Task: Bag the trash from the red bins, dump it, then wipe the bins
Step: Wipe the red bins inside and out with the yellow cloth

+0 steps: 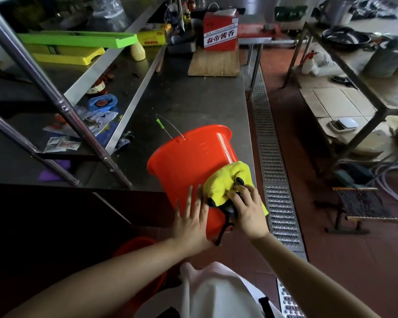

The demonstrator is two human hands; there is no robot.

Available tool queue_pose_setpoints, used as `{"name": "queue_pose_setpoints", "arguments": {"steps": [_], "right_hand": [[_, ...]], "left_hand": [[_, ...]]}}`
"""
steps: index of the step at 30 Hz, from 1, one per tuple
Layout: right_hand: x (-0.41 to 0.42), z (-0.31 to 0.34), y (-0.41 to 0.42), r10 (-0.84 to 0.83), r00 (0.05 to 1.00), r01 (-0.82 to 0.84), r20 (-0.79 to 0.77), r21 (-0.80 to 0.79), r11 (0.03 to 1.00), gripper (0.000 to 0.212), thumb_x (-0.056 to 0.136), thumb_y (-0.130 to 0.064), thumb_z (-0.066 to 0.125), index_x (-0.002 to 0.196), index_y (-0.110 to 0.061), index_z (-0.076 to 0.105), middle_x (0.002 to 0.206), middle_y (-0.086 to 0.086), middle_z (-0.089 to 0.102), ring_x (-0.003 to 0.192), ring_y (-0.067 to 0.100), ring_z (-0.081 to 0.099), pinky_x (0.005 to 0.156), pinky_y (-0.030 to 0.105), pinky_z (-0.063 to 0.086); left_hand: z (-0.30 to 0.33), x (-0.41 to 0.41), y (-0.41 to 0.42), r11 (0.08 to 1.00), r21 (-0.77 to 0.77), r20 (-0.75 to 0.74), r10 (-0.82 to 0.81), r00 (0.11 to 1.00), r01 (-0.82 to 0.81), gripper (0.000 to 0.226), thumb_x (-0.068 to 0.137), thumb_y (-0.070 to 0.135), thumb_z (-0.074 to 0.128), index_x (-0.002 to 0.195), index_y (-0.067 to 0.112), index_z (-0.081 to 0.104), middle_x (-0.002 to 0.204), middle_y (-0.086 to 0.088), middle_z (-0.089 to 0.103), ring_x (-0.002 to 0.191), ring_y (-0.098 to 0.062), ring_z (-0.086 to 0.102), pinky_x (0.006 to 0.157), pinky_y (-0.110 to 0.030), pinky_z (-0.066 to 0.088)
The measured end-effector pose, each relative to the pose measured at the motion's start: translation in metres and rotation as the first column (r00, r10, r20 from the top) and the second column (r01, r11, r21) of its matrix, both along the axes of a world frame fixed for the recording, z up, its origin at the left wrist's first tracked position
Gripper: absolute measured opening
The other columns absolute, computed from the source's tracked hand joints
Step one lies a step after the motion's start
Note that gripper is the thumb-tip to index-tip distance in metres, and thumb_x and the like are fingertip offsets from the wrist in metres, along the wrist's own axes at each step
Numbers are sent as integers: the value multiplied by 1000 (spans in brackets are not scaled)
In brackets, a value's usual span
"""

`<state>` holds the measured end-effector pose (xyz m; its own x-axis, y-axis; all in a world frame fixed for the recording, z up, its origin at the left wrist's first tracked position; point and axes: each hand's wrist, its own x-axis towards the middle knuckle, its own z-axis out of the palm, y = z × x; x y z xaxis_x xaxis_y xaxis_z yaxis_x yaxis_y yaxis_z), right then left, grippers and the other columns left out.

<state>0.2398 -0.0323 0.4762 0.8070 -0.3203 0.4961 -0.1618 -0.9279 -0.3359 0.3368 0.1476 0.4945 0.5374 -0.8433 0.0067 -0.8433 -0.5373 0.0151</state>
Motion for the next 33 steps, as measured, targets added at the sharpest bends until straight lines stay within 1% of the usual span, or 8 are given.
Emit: {"name": "queue_pose_setpoints", "arguments": {"steps": [5,11,16,20,24,27,30,33], "right_hand": [[-13,-10,-21,48,998,-49,28,41,998,47,95,-42,56,122,-3,59,124,16,55,111,40,48,96,49,46],[-32,-29,-28,34,999,-38,42,115,993,46,103,-44,39,125,-6,54,126,13,52,114,39,48,99,48,43],[-36,-31,-24,5,998,-14,61,150,989,45,85,-31,64,123,-9,57,128,12,49,117,38,46,98,53,43],[-22,-18,-22,13,997,-29,71,230,973,56,84,-38,68,132,-16,49,145,20,42,137,43,36,115,51,33],[-9,-8,-28,6,994,-32,107,245,969,52,84,-30,65,129,-9,50,140,23,49,134,44,40,108,62,39],[4,2,-43,2,987,-40,164,233,972,48,82,-12,79,123,-1,56,136,22,53,130,46,45,107,59,40],[22,21,-62,-10,976,-36,220,207,978,51,77,-1,83,121,0,58,137,19,53,131,42,45,108,55,40],[44,45,-82,-15,952,-33,306,150,988,48,78,6,78,121,-1,58,136,18,54,130,41,46,107,54,41]], "left_hand": [[-3,-1,-13,1000,11,-2,21,1000,-21,109,66,77,50,147,5,32,159,-30,-5,149,-43,-5,106,-66,28],[-5,3,-27,1000,-3,-6,27,1000,-27,134,57,76,65,156,7,7,160,-27,-8,149,-43,-4,105,-70,26],[-6,9,-38,998,-21,-28,52,998,-52,143,50,76,68,156,4,5,162,-23,-6,149,-41,-3,104,-72,29],[3,26,-52,998,-21,-13,57,998,-57,149,47,80,69,155,3,2,162,-20,-10,150,-38,-8,107,-67,30],[19,45,-68,998,15,6,67,998,-67,144,55,84,58,155,4,-8,161,-17,-20,148,-34,-20,114,-64,20],[38,64,-82,998,26,-51,67,996,-65,141,57,77,61,153,10,-18,160,-11,-27,146,-30,-27,115,-63,18],[67,89,-99,998,36,-136,60,989,-56,136,55,79,57,153,22,-18,159,-7,-28,147,-31,-25,115,-61,19],[105,115,-119,998,11,-262,69,963,-68,125,52,79,57,152,42,-8,163,-11,-13,149,-35,-12,118,-54,21]]}}
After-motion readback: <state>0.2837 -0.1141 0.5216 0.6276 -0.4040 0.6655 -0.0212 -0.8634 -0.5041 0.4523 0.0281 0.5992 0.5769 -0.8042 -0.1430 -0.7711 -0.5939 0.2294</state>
